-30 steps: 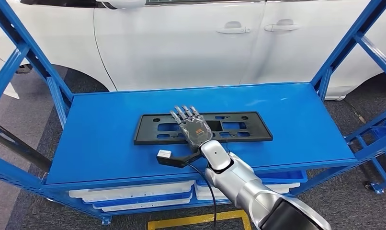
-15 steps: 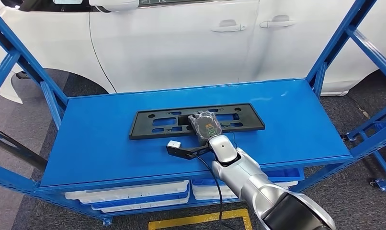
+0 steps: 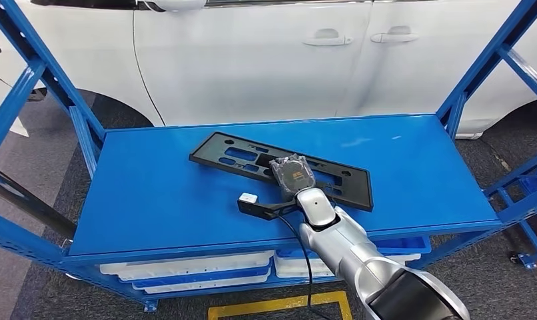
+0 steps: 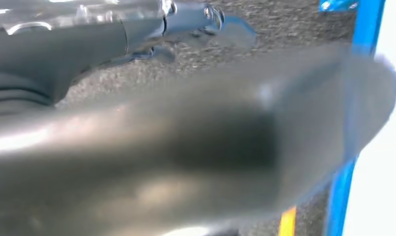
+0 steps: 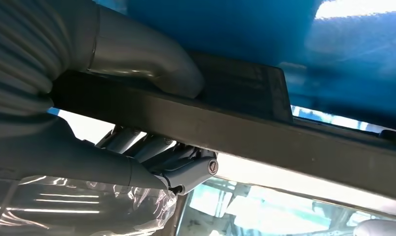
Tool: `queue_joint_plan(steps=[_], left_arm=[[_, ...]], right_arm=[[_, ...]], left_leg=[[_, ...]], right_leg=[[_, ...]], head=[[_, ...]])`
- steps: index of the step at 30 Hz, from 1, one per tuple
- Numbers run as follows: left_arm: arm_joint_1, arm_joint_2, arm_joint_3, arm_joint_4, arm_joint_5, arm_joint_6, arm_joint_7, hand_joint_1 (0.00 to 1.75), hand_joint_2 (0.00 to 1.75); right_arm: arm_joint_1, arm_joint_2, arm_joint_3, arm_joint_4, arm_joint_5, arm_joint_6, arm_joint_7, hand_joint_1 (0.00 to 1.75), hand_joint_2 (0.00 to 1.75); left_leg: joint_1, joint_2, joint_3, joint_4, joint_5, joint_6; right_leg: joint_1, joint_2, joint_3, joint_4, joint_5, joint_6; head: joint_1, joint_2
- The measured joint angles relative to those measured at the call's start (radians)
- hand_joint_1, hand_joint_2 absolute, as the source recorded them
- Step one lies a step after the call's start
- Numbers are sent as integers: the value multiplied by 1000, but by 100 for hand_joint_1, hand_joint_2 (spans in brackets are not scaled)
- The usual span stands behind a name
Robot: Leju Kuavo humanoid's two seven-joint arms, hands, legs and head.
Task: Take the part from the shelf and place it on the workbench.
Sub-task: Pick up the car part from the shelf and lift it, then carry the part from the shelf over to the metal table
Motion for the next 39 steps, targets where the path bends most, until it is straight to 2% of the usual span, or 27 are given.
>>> queue_joint_plan(steps=[1, 2, 3, 4, 6, 8, 10, 11, 13, 15, 16, 17, 18, 20, 21, 22, 25, 27, 28, 30, 31, 32, 33, 35, 36, 37, 39], left_arm=[[0, 0, -2, 0, -1, 3, -10, 0, 175], [0, 0, -5, 0, -1, 6, -18, 0, 175], [0, 0, -6, 0, 1, 8, -23, 0, 175], [0, 0, -7, 0, 4, 10, -26, 0, 175], [-1, -1, -8, 0, 15, 14, -28, 0, 175], [-1, -2, -7, 0, 24, 16, -26, 0, 175], [0, -2, -6, 0, 33, 17, -24, 0, 175], [0, -1, -5, 0, 38, 17, -24, 0, 175], [2, 0, 1, 0, 50, 15, -25, 0, 175], [5, 0, 7, 0, 60, 12, -30, 0, 175], [6, 0, 10, 0, 66, 10, -37, 0, 175], [7, 0, 13, 0, 75, 9, -47, 0, 175], [7, 0, 17, 0, 87, 13, -60, 0, 175], [6, 0, 30, 0, 114, 32, -88, 0, 175], [5, 0, 36, 0, 129, 37, -106, 0, 175], [5, -1, 43, 0, 143, 35, -125, 0, 175], [6, -2, 53, 0, 160, -6, -169, 0, 175], [6, -2, 54, 0, 157, -29, -177, 0, 175], [5, -2, 55, 0, 155, -35, -179, 0, 175], [6, -2, 55, 0, 154, -40, -182, 0, 175], [6, -2, 55, 0, 154, -41, -182, 0, 175], [7, -3, 55, 0, 154, -42, -182, 0, 175], [7, -3, 55, 0, 154, -42, -182, 0, 175], [6, -5, 55, 0, 154, -43, -182, 0, 175], [5, -6, 55, 0, 155, -42, -183, 0, 175], [5, -7, 56, 0, 157, -40, -183, 0, 175], [5, -9, 57, 0, 159, -30, -176, 0, 175]], right_arm=[[5, -2, -6, -2, -6, -10, -12, 175, 175], [9, -4, -13, -7, -17, -19, -29, 175, 175], [13, -4, -22, -19, -39, -27, -51, 175, 175], [16, -4, -34, -42, -72, -31, -85, 175, 175], [29, -5, -64, -132, -176, -15, -166, 175, 175], [51, -9, -96, -264, -286, 35, -224, 175, 175], [80, -15, -122, -396, -389, 83, -260, 175, 175], [97, -19, -133, -461, -452, 99, -285, 175, 175], [135, -28, -155, -599, -592, 133, -336, 175, 175], [167, -38, -172, -729, -722, 172, -376, 175, 175], [184, -44, -178, -782, -792, 193, -399, 175, 175], [203, -50, -186, -840, -882, 222, -433, 175, 175], [221, -55, -194, -902, -1000, 267, -468, 175, 175], [255, -63, -210, -1043, -1262, 400, -516, 175, 175], [268, -67, -218, -1110, -1386, 481, -523, 175, 175], [280, -72, -224, -1168, -1485, 562, -522, 175, 175], [328, -93, -230, -1285, -1661, 821, -532, 175, 175], [365, -103, -228, -1334, -1695, 931, -549, 175, 175], [379, -107, -227, -1351, -1700, 953, -554, 175, 175], [400, -115, -227, -1373, -1703, 963, -561, 175, 175], [409, -118, -227, -1379, -1704, 965, -562, 175, 175], [417, -121, -227, -1384, -1704, 966, -563, 175, 175], [422, -123, -227, -1389, -1705, 967, -563, 175, 175], [425, -126, -227, -1400, -1706, 969, -563, 175, 175], [425, -126, -227, -1406, -1707, 974, -563, 175, 175], [425, -126, -227, -1411, -1709, 983, -564, 175, 175], [431, -128, -225, -1416, -1712, 1019, -571, 175, 175]], left_leg=[[-1, -1, 0, 1, 0, 0], [-2, -2, 1, 1, 0, 0], [-3, -3, 2, 1, -1, 0], [-4, -3, 3, 1, -1, -1], [-7, -1, 4, 2, -4, -7], [-7, 1, 4, 1, -5, -17], [-7, 2, 7, 1, -8, -27], [-7, 1, 2, 15, -20, -31], [-5, 1, -37, 106, -77, -38], [-2, 2, -96, 239, -138, -45], [-2, 2, -115, 278, -147, -47], [-1, 2, -116, 280, -136, -48], [-1, 2, -98, 242, -108, -49], [-1, 3, -30, 102, -42, -46], [-1, 2, -4, 49, -24, -42], [-2, 2, 11, 18, -19, -37], [-3, 0, 14, 6, -21, -17], [0, 0, 17, 0, -16, -5], [1, 1, 18, -2, -15, -1], [0, 1, 16, -2, -15, 2], [-1, 1, 16, -2, -15, 2], [-2, 1, 16, -1, -15, 2], [-2, 0, 16, -1, -15, 2], [-4, -1, 18, 0, -15, 1], [-5, -2, 18, 1, -16, -1], [-6, -2, 17, 1, -16, -5], [-7, -2, 17, -1, -14, -16]], right_leg=[[0, 0, -17, 31, -2, -1], [1, 0, -13, 19, 15, -4], [2, 0, 10, -32, 48, -9], [5, 0, 46, -109, 86, -17], [12, 0, 104, -234, 133, -31], [19, -1, 118, -268, 138, -38], [16, -2, 123, -278, 142, -45], [12, -4, 127, -286, 146, -49], [7, -8, 133, -296, 151, -55], [6, -9, 132, -296, 151, -58], [7, -9, 132, -294, 150, -58], [6, -8, 132, -292, 148, -57], [6, -8, 133, -288, 145, -55], [6, -7, 132, -276, 135, -48], [8, -6, 130, -271, 131, -44], [10, -5, 128, -267, 129, -39], [10, -4, 128, -265, 126, -26], [7, -4, 112, -227, 97, -15], [5, -3, 89, -176, 68, -10], [3, -3, 21, -34, 3, -3], [2, -3, -5, 18, -12, -2], [1, -3, -12, 32, -7, -2], [2, -3, 4, 1, 18, -5], [4, -3, 78, -146, 86, -17], [7, -3, 110, -211, 109, -23], [10, -3, 130, -253, 120, -29], [16, -3, 136, -270, 125, -35]], head=[[0, 0], [0, 0], [0, 0], [0, 0], [0, 0], [1, 0], [2, 0], [2, 0], [0, 0], [-1, 0], [-1, 0], [-1, 0], [-1, 0], [-1, 0], [-1, 0], [0, 0], [0, 0], [2, 0], [3, 0], [4, 0], [4, 0], [4, 0], [4, 0], [4, 0], [3, 0], [4, 0], [5, 0]])
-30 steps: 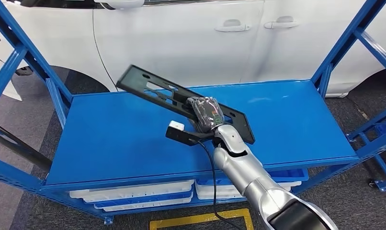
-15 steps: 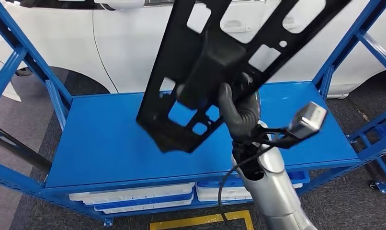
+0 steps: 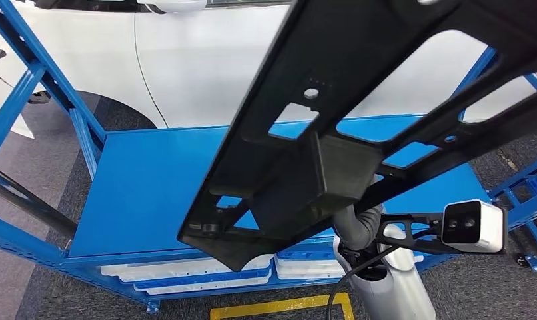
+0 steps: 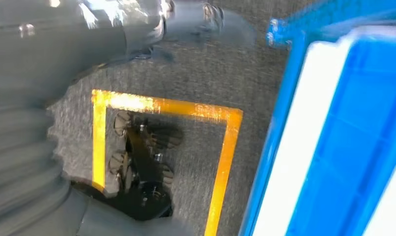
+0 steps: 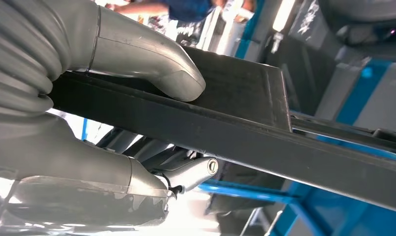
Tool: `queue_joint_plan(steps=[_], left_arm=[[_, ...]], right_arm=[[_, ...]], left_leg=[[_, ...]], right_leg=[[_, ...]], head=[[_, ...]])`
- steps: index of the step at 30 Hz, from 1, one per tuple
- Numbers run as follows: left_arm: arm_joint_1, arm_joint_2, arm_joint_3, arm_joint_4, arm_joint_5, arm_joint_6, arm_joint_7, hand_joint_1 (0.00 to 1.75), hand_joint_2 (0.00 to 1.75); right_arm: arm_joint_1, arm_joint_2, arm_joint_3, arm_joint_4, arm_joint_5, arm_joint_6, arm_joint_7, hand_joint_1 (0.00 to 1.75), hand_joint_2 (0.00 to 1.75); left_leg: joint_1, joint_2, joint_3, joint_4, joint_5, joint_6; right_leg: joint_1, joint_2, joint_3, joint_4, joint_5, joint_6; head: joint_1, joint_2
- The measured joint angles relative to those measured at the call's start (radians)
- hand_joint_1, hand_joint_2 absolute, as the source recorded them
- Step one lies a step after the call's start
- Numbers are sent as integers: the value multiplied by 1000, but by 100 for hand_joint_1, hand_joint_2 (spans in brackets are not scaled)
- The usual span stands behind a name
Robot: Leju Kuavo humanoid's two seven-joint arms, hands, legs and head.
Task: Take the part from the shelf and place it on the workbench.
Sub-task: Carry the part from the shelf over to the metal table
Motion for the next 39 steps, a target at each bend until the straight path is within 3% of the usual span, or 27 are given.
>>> queue_joint_plan(steps=[2, 3, 6, 8, 9, 10, 12, 13, 17, 18, 20, 22, 23, 24, 25, 28, 29, 30, 32, 33, 35, 37, 38, 39], left_arm=[[0, 0, 1, 0, -1, 11, 18, 0, 175], [0, 0, 1, 0, -2, 15, 30, 0, 175], [0, 0, 1, 0, -7, 35, 72, 0, 175], [1, 1, 1, 0, -14, 53, 97, 0, 175], [1, 1, 1, 0, -18, 61, 106, 0, 175], [1, 3, 1, 0, -23, 70, 114, 0, 175], [-1, 4, -1, 0, -32, 82, 124, 0, 175], [-3, 5, -2, 0, -36, 88, 130, 0, 175], [-3, 5, -4, 0, -43, 106, 157, 0, 175], [-3, 5, -5, 0, -43, 111, 165, 0, 175], [-5, 5, -5, 0, -43, 125, 185, 0, 175], [-6, 5, -5, 0, -43, 141, 204, 0, 175], [-6, 6, -5, 0, -43, 149, 214, 0, 175], [-5, 6, -5, 0, -43, 156, 224, 0, 175], [-4, 6, -5, 0, -43, 163, 232, 0, 175], [0, 3, -6, 0, -46, 181, 246, 0, 175], [0, 2, -6, 0, -49, 186, 247, 0, 175], [1, 1, -6, 0, -51, 190, 247, 0, 175], [2, 1, -8, 0, -55, 200, 247, 0, 175], [3, 1, -8, 0, -57, 205, 247, 0, 175], [5, 2, -10, 0, -63, 214, 248, 0, 175], [5, 2, -13, 0, -69, 221, 249, 0, 175], [5, 2, -16, 0, -72, 223, 250, 0, 175], [5, 3, -18, 0, -75, 225, 250, 0, 175]], right_arm=[[8, -2, 13, -2, 9, 33, -9, 175, 175], [10, -2, 24, -2, 17, 42, -13, 175, 175], [10, -6, 69, 4, 34, 35, -14, 175, 175], [7, -15, 93, 15, 37, 14, -14, 175, 175], [3, -21, 102, 20, 36, 4, -12, 175, 175], [-2, -27, 110, 25, 34, -5, -8, 175, 175], [-17, -38, 126, 32, 18, -14, 11, 175, 175], [-26, -44, 134, 34, 3, -15, 23, 175, 175], [-43, -74, 150, 42, -51, -4, 35, 175, 175], [-44, -80, 150, 43, -59, 2, 30, 175, 175], [-46, -94, 150, 44, -73, 18, 13, 175, 175], [-46, -105, 149, 45, -81, 37, 0, 175, 175], [-44, -108, 148, 45, -82, 46, -2, 175, 175], [-42, -111, 146, 46, -82, 54, -3, 175, 175], [-39, -113, 143, 48, -83, 62, -5, 175, 175], [-38, -115, 128, 53, -87, 83, -8, 175, 175], [-38, -114, 123, 54, -88, 88, -8, 175, 175], [-39, -114, 120, 55, -88, 92, -7, 175, 175], [-40, -112, 115, 58, -89, 99, -4, 175, 175], [-39, -110, 113, 60, -89, 103, -1, 175, 175], [-38, -102, 110, 63, -88, 108, 6, 175, 175], [-36, -94, 108, 66, -85, 113, 12, 175, 175], [-34, -91, 108, 67, -84, 116, 14, 175, 175], [-32, -89, 107, 69, -82, 118, 17, 175, 175]], left_leg=[[-1, 1, 0, 3, -5, -11], [-2, 1, -6, 22, -22, -16], [1, 1, -70, 192, -127, -26], [3, 1, -100, 280, -160, -30], [3, 2, -90, 270, -149, -30], [3, 2, -59, 220, -123, -29], [2, 2, 19, 78, -73, -24], [0, 2, 42, 31, -59, -19], [-2, 0, 40, 8, -40, 5], [-1, 1, 35, 6, -31, 11], [3, 4, 19, 3, -12, 21], [2, 5, -5, 4, 5, 25], [1, 5, -17, 5, 13, 25], [1, 5, -29, 6, 21, 25], [1, 5, -40, 7, 29, 23], [0, 2, -65, 7, 53, 15], [0, 1, -68, 5, 62, 9], [1, 1, -70, 3, 70, 3], [2, 0, -72, -3, 85, -9], [2, 0, -76, 0, 80, -14], [3, 1, -97, 58, 12, -21], [5, 1, -130, 184, -92, -27], [5, 1, -139, 242, -121, -30], [5, 1, -136, 277, -127, -32]], right_leg=[[-4, -1, 2, -10, 9, -8], [-7, -3, 4, -16, 15, -13], [-9, -6, -2, -20, 23, -22], [-8, -7, -13, -14, 26, -23], [-7, -7, -18, -10, 27, -22], [-8, -7, -23, -5, 28, -21], [-7, -7, -32, 7, 31, -16], [-6, -7, -36, 11, 33, -11], [-5, -6, -47, 13, 48, 12], [-6, -5, -53, 21, 38, 18], [-10, -2, -82, 87, -26, 30], [-14, -1, -124, 217, -115, 40], [-15, -1, -134, 269, -139, 42], [-16, -1, -129, 289, -145, 43], [-16, -1, -102, 267, -131, 41], [-10, 0, 40, 65, -79, 24], [-6, 2, 68, 19, -71, 17], [-2, 3, 79, -4, -68, 10], [-1, 2, 72, -10, -51, -3], [-3, 0, 67, -16, -41, -10], [-8, -4, 48, -26, -15, -25], [-6, -6, 19, -25, 10, -32], [-5, -6, 2, -24, 21, -32], [-4, -7, -15, -21, 32, -31]], head=[[0, 0], [0, 0], [-2, 0], [-2, 0], [-2, 0], [-2, 0], [-2, 0], [-2, 0], [-1, 0], [-1, 0], [1, 0], [3, 0], [3, 0], [3, 0], [3, 0], [2, 0], [3, 0], [4, 0], [7, 0], [7, 0], [4, 0], [1, 0], [1, 0], [1, 0]])
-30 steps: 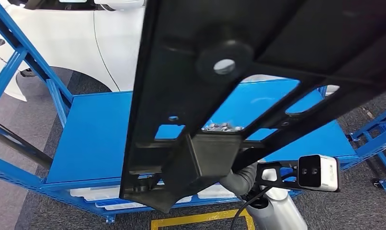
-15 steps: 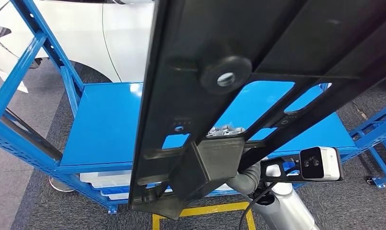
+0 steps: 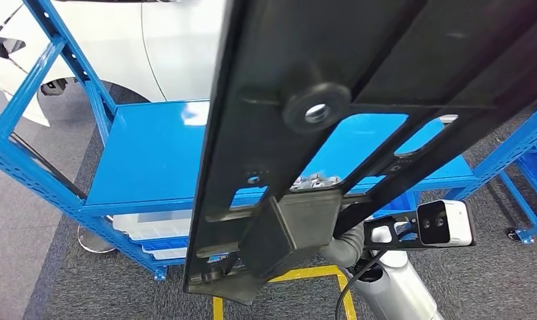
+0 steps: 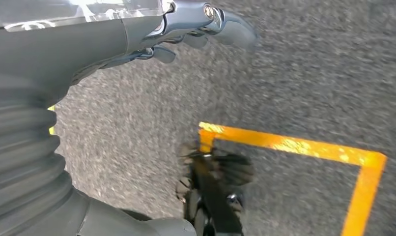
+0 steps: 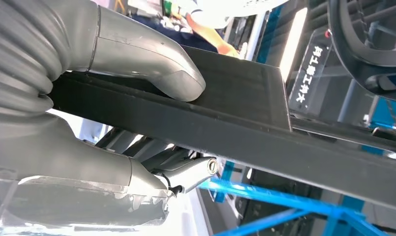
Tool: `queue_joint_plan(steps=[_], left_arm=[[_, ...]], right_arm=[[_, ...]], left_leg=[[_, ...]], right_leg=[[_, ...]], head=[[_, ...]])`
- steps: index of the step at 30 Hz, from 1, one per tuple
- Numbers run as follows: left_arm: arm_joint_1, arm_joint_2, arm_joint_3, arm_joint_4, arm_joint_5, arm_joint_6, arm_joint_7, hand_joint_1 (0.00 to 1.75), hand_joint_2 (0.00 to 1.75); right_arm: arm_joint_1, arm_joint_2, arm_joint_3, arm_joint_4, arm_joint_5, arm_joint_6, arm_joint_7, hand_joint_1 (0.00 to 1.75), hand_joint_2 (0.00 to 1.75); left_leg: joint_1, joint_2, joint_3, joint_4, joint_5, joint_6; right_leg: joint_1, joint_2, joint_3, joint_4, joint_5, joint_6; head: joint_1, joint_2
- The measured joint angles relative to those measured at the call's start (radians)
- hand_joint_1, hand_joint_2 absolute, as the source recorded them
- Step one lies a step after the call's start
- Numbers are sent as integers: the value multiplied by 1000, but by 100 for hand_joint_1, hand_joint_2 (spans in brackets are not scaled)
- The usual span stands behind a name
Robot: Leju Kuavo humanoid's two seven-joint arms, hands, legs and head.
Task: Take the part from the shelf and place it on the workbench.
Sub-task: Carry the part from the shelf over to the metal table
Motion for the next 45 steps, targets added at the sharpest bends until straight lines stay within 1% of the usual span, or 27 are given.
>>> queue_joint_plan(steps=[1, 3, 5, 7, 9, 10, 12, 14, 16, 18, 20, 22, 24, 25, 27, 29, 30, 31, 33, 35, 36, 37, 39, 40, 42, 44, 45], left_arm=[[0, 1, -2, 0, -2, 1, 0, 0, 175], [0, 4, -6, 0, -5, 2, -2, 0, 175], [-2, 7, -9, 0, -6, 1, -4, 0, 175], [-3, 9, -9, 0, -7, -1, -9, 0, 175], [-2, 9, -9, 0, -7, -3, -13, 0, 175], [-2, 9, -9, 0, -7, -3, -15, 0, 175], [-2, 9, -10, 0, -8, -5, -17, 0, 175], [-2, 9, -11, 0, -9, -5, -18, 0, 175], [-1, 9, -13, 0, -10, -5, -18, 0, 175], [-1, 8, -15, 0, -11, -5, -18, 0, 175], [-1, 7, -17, 0, -11, -5, -19, 0, 175], [-1, 7, -18, 0, -11, -5, -20, 0, 175], [0, 7, -18, 0, -11, -5, -21, 0, 175], [2, 7, -19, 0, -11, -5, -21, 0, 175], [4, 7, -19, 0, -11, -5, -21, 0, 175], [5, 6, -21, 0, -11, -6, -23, 0, 175], [4, 6, -21, 0, -11, -6, -23, 0, 175], [4, 6, -22, 0, -11, -6, -24, 0, 175], [3, 6, -23, 0, -11, -6, -24, 0, 175], [0, 7, -23, 0, -10, -6, -23, 0, 175], [-1, 7, -23, 0, -9, -5, -23, 0, 175], [-2, 7, -23, 0, -8, -5, -23, 0, 175], [0, 7, -23, 0, -5, -5, -24, 0, 175], [0, 6, -23, 0, -3, -4, -24, 0, 175], [-1, 6, -23, 0, -1, -4, -24, 0, 175], [-1, 5, -23, 0, 1, -6, -22, 0, 175], [0, 4, -23, 0, 1, -8, -21, 0, 175]], right_arm=[[2, 2, -1, 1, 1, 1, 2, 175, 175], [3, 7, -6, 1, 3, 1, 4, 175, 175], [3, 14, -13, -1, 5, 0, 5, 175, 175], [2, 20, -20, -3, 7, 0, 7, 175, 175], [3, 24, -26, -4, 8, 0, 9, 175, 175], [3, 26, -28, -4, 8, 1, 11, 175, 175], [5, 27, -34, -5, 9, 1, 12, 175, 175], [10, 28, -39, -5, 10, 2, 14, 175, 175], [15, 28, -41, -5, 15, 1, 19, 175, 175], [16, 32, -41, -5, 23, 0, 25, 175, 175], [15, 40, -41, -7, 28, -2, 28, 175, 175], [15, 48, -41, -9, 29, -4, 29, 175, 175], [15, 51, -41, -10, 29, -5, 29, 175, 175], [15, 53, -41, -10, 29, -5, 29, 175, 175], [15, 58, -41, -10, 31, -5, 30, 175, 175], [15, 61, -41, -9, 34, -6, 30, 175, 175], [15, 62, -41, -9, 36, -7, 31, 175, 175], [15, 62, -41, -9, 38, -8, 32, 175, 175], [15, 63, -40, -8, 39, -11, 32, 175, 175], [15, 65, -40, -9, 41, -12, 33, 175, 175], [15, 67, -40, -9, 42, -13, 33, 175, 175], [14, 68, -40, -10, 43, -13, 34, 175, 175], [14, 69, -40, -11, 43, -13, 36, 175, 175], [14, 69, -40, -11, 43, -13, 37, 175, 175], [14, 69, -40, -11, 44, -13, 39, 175, 175], [15, 69, -41, -10, 45, -13, 39, 175, 175], [16, 69, -41, -10, 46, -14, 39, 175, 175]], left_leg=[[0, 0, 20, 2, 15, -1], [0, 0, 116, -99, 57, 3], [-4, 0, 214, -236, 53, 11], [-10, -1, 243, -290, 39, 21], [-9, 2, 230, -295, 58, 34], [-7, 4, 219, -298, 72, 41], [-2, 9, 190, -303, 103, 50], [-2, 10, 156, -302, 130, 51], [-2, 11, 122, -300, 155, 48], [-1, 11, 93, -296, 177, 42], [-3, 9, 74, -291, 195, 32], [-3, 9, 67, -293, 214, 20], [1, 8, 63, -298, 229, 6], [2, 8, 57, -289, 215, 1], [6, 7, 28, -212, 134, -6], [6, 7, -9, -73, 38, -12], [6, 7, -17, -17, 19, -13], [6, 7, -7, 7, 24, -13], [6, 7, 69, -55, 70, -8], [3, 7, 177, -203, 75, 3], [-1, 6, 211, -258, 66, 8], [-4, 6, 227, -290, 56, 12], [-6, 7, 222, -303, 68, 21], [-4, 9, 218, -308, 78, 27], [1, 13, 201, -314, 101, 40], [0, 14, 174, -314, 120, 45], [0, 14, 160, -313, 129, 44]], right_leg=[[1, 0, -17, 4, 11, 1], [1, 0, -49, 15, 30, 6], [2, -1, -67, 23, 46, 15], [2, -2, -70, 23, 62, 26], [0, 0, -74, 19, 74, 38], [-1, 2, -83, 30, 55, 43], [-7, 6, -114, 116, -42, 55], [-14, 6, -143, 253, -136, 66], [-20, 6, -129, 320, -136, 73], [-24, 7, -41, 240, -91, 72], [-22, 8, 78, 86, -95, 64], [-15, 9, 127, 6, -113, 51], [-12, 8, 115, -3, -98, 34], [-13, 6, 107, -4, -87, 24], [-14, 3, 85, -8, -63, 9], [-9, 2, 53, -6, -39, 2], [-6, 2, 35, -4, -27, 1], [-4, 2, 18, 0, -16, 1], [0, 2, -14, 9, 3, 4], [1, 2, -37, 18, 17, 11], [2, 1, -42, 20, 25, 16], [1, 0, -46, 21, 33, 21], [-1, -1, -49, 18, 46, 34], [-3, 1, -55, 24, 37, 40], [-7, 5, -79, 87, -31, 52], [-13, 7, -120, 221, -123, 63], [-16, 7, -134, 282, -143, 67]], head=[[0, 0], [0, 0], [0, 0], [-3, 0], [-8, 0], [-7, 0], [-4, 0], [-1, 0], [0, 0], [0, 0], [-1, 0], [0, 0], [2, 0], [3, 0], [0, 0], [-3, 0], [-3, 0], [-3, 0], [-3, 0], [-3, 0], [-2, 0], [-4, 0], [-7, 0], [-9, 0], [-5, 0], [-1, 0], [-1, 0]])
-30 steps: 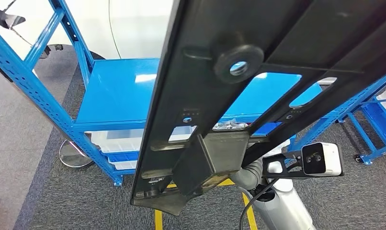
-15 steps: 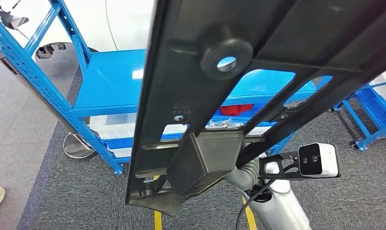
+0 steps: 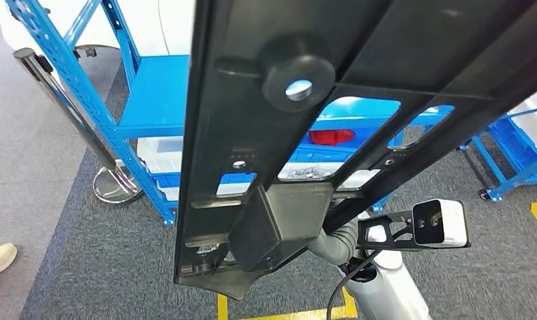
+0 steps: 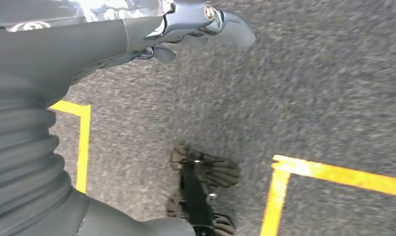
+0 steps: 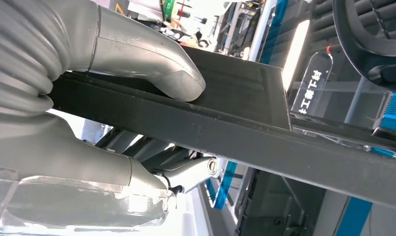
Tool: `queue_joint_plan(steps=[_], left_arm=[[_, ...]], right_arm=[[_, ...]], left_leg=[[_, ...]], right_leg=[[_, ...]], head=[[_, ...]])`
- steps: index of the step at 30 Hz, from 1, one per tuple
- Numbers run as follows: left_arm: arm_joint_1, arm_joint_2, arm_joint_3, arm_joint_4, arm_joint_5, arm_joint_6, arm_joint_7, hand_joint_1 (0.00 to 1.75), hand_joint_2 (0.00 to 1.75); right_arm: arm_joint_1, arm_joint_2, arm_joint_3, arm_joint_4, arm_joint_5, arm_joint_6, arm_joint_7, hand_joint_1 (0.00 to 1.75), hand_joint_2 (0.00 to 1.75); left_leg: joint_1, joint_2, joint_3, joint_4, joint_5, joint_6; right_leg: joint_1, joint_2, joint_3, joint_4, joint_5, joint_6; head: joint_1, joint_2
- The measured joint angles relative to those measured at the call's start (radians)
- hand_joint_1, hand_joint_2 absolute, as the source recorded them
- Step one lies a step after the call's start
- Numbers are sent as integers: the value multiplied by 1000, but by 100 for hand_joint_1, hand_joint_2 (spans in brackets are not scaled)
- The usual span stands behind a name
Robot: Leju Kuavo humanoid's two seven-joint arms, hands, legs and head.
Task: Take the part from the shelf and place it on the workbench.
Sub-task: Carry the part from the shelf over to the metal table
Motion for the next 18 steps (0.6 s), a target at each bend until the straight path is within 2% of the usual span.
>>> queue_joint_plan(steps=[1, 2, 3, 4, 5, 6, 7, 9, 10, 11, 13, 14, 15, 16, 17, 18], left_arm=[[1, -1, 0, 0, 1, -3, 2, 0, 175], [2, -2, 0, 0, 2, -6, 4, 0, 175], [2, -4, 0, 0, 3, -9, 7, 0, 175], [2, -6, 0, 0, 4, -10, 9, 0, 175], [2, -8, 0, 0, 4, -11, 11, 0, 175], [2, -9, 0, 0, 4, -11, 13, 0, 175], [2, -9, 0, 0, 4, -12, 14, 0, 175], [3, -9, 0, 0, 4, -12, 15, 0, 175], [3, -9, 0, 0, 5, -12, 15, 0, 175], [4, -9, 0, 0, 5, -12, 16, 0, 175], [5, -10, 0, 0, 7, -13, 16, 0, 175], [6, -10, 1, 0, 6, -14, 16, 0, 175], [7, -10, 1, 0, 6, -15, 16, 0, 175], [7, -10, 1, 0, 5, -16, 17, 0, 175], [7, -10, 1, 0, 4, -16, 18, 0, 175], [7, -10, 1, 0, 3, -17, 21, 0, 175]], right_arm=[[1, 0, 0, 1, 3, -1, -1, 175, 175], [2, 0, 0, 2, 8, -2, -2, 175, 175], [2, 0, 0, 3, 14, -3, -5, 175, 175], [2, 0, 0, 4, 20, -4, -8, 175, 175], [2, 0, 1, 4, 27, -4, -12, 175, 175], [1, 0, 1, 5, 31, -5, -15, 175, 175], [1, 0, 1, 5, 34, -5, -18, 175, 175], [2, -1, 1, 6, 35, -5, -20, 175, 175], [2, -1, 1, 6, 35, -4, -21, 175, 175], [1, -1, 0, 5, 35, -3, -22, 175, 175], [1, -1, -2, 3, 35, -1, -25, 175, 175], [1, -2, -4, 2, 35, -1, -25, 175, 175], [1, -2, -6, 1, 37, -2, -25, 175, 175], [1, -3, -9, 0, 41, -4, -23, 175, 175], [1, -4, -12, -3, 45, -6, -22, 175, 175], [0, -6, -16, -6, 48, -9, -20, 175, 175]], left_leg=[[0, 0, -13, 1, 8, -2], [1, 1, -24, 2, 16, -5], [1, 1, -33, 4, 23, -8], [2, 1, -41, 6, 29, -12], [1, 0, -47, 9, 34, -17], [1, 0, -51, 12, 38, -23], [0, 0, -55, 13, 43, -29], [1, 0, -58, 12, 51, -43], [2, 0, -62, 17, 47, -48], [4, 0, -71, 36, 30, -52], [6, -1, -113, 142, -39, -58], [6, -1, -141, 217, -77, -59], [6, -1, -165, 281, -103, -61], [6, -1, -174, 316, -110, -61], [6, -2, -164, 310, -97, -59], [6, -4, -134, 265, -69, -56]], right_leg=[[-3, 0, -1, 34, 3, 4], [-6, 0, 18, 28, 24, 6], [-9, 0, 55, -16, 51, 7], [-11, 0, 108, -89, 69, 6], [-10, 0, 160, -167, 73, 2], [-8, 1, 198, -228, 69, -3], [-5, 1, 218, -264, 60, -9], [-1, 2, 218, -277, 60, -27], [-1, 1, 216, -280, 65, -37], [-2, 0, 214, -282, 70, -46], [-2, -2, 208, -285, 79, -59], [0, -3, 204, -284, 81, -62], [3, -3, 200, -283, 83, -64], [5, -3, 197, -280, 85, -65], [7, 0, 195, -278, 85, -65], [8, 3, 194, -275, 85, -64]], head=[[0, 0], [1, 0], [0, 0], [1, 0], [0, 0], [0, 0], [0, 0], [0, 0], [0, 0], [-2, 0], [-4, 0], [-5, 0], [-5, 0], [-5, 0], [-5, 0], [-5, 0]])
